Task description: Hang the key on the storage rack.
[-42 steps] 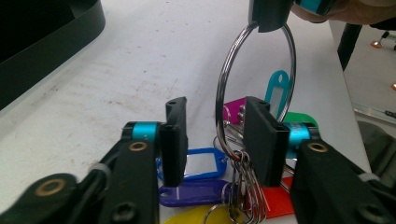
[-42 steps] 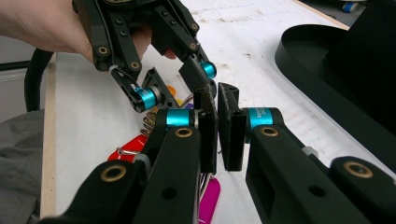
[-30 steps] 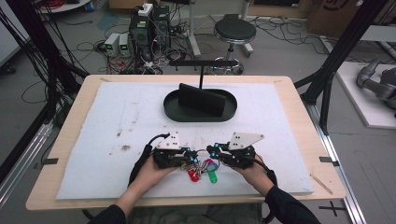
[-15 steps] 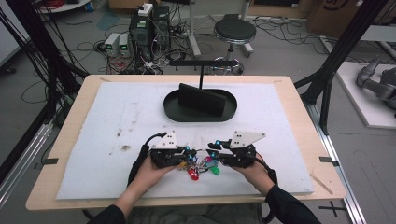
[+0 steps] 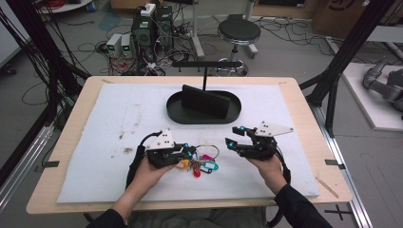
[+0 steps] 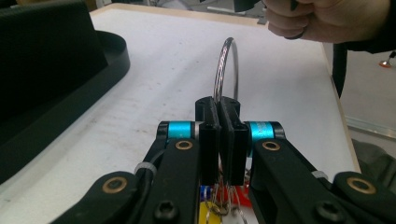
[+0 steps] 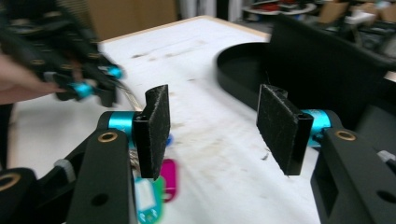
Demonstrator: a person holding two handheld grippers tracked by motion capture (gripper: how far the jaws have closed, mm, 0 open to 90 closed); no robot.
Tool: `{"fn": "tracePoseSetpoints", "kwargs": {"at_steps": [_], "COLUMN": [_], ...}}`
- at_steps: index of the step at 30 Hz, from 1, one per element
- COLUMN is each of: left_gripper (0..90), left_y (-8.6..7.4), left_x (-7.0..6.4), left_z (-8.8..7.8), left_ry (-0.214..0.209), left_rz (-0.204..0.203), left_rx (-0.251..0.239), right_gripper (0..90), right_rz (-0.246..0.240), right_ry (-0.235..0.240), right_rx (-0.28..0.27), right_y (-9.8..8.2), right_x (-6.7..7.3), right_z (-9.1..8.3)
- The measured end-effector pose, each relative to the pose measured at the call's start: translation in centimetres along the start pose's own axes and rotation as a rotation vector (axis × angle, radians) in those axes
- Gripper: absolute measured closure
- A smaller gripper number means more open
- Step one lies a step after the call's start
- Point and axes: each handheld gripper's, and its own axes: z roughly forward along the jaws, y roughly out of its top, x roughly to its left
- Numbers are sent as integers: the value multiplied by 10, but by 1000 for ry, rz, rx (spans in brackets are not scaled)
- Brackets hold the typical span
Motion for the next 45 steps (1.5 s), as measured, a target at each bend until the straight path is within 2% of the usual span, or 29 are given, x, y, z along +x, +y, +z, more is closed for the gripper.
{"fn": "tracePoseSetpoints", "kwargs": {"at_steps": [6,13,23,36,45], "left_gripper": [866,866,866,866,866], "left_y": [5,12,18,26,39], "left_x": [2,4,9,13,20], "left_z": [-10,-19,-33,-48,-58], "left_ry": [26,52,88,123,167], "left_rz": [6,12,5,1,8], "left_rx": [-29,-61,-108,-137,-182], "right_gripper": [438,423,422,420,423], "right_rz": [65,101,120,140,142], "right_ry": [-65,-112,-132,-151,-160], "right_rx": [-16,-17,-10,-8,-10], "right_y": [-6,-10,-12,-15,-15], "right_x": [-22,-35,-41,-49,-51], "right_z": [-11,-18,-20,-23,-23]}}
